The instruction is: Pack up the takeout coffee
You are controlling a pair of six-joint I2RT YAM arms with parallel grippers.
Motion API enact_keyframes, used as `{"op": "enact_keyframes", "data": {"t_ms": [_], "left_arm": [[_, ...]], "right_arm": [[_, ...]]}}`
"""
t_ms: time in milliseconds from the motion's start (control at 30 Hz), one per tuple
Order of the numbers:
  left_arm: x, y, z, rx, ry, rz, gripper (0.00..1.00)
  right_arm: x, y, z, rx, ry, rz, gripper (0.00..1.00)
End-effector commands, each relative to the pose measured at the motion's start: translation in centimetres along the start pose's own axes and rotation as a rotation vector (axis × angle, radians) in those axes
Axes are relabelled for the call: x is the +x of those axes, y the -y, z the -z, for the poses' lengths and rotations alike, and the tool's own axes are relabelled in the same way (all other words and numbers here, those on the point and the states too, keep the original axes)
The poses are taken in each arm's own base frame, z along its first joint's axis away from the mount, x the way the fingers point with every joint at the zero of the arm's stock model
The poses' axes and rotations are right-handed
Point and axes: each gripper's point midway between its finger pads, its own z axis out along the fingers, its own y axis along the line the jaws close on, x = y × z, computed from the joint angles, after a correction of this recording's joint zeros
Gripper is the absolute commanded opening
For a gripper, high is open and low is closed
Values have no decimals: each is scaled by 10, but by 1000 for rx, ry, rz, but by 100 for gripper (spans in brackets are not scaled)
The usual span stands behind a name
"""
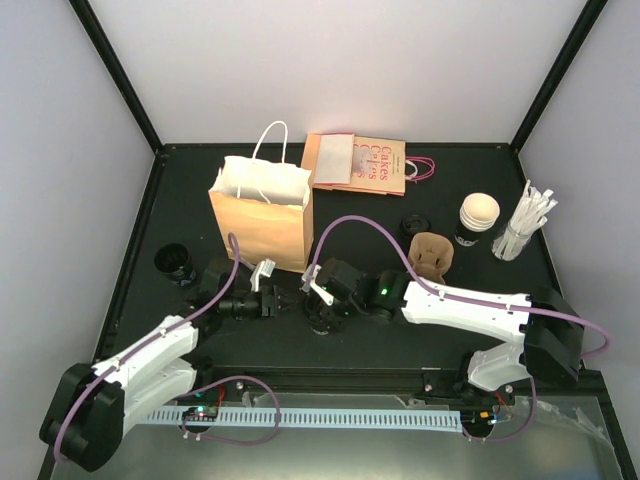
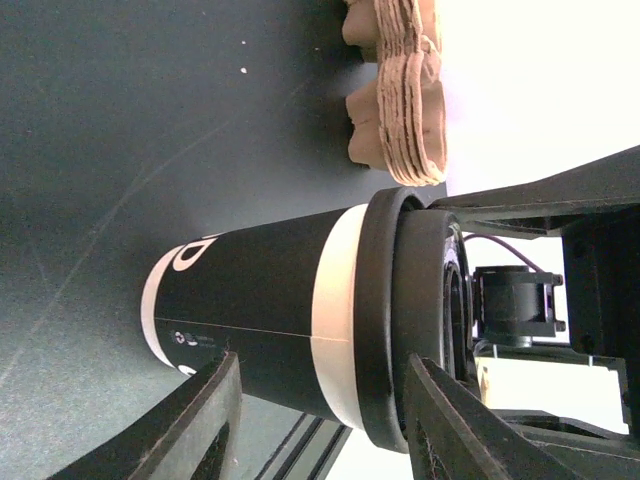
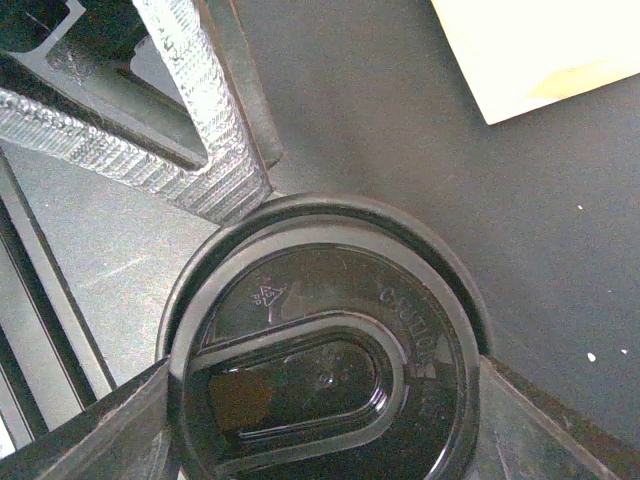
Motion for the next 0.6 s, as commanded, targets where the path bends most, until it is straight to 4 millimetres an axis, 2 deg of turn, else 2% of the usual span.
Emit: {"op": "enact_keyframes", "data": {"t_ms": [0,267,467,567], "left_arm": [[1,15,-1,68,-26,-47,46],[3,8,-6,53,-49,-39,41],[3,-5,-9,-4,-42,-12,36],[4,-19,-11,-62,-54,37,35]], "right_arm": [[57,-2,-20,-3,-210,11,74],[58,-3,-21,-9,-217,14,74],[58,-7,-21,-32,-219,21,74],[60,-9,-21,-45,-230,26,74]]}}
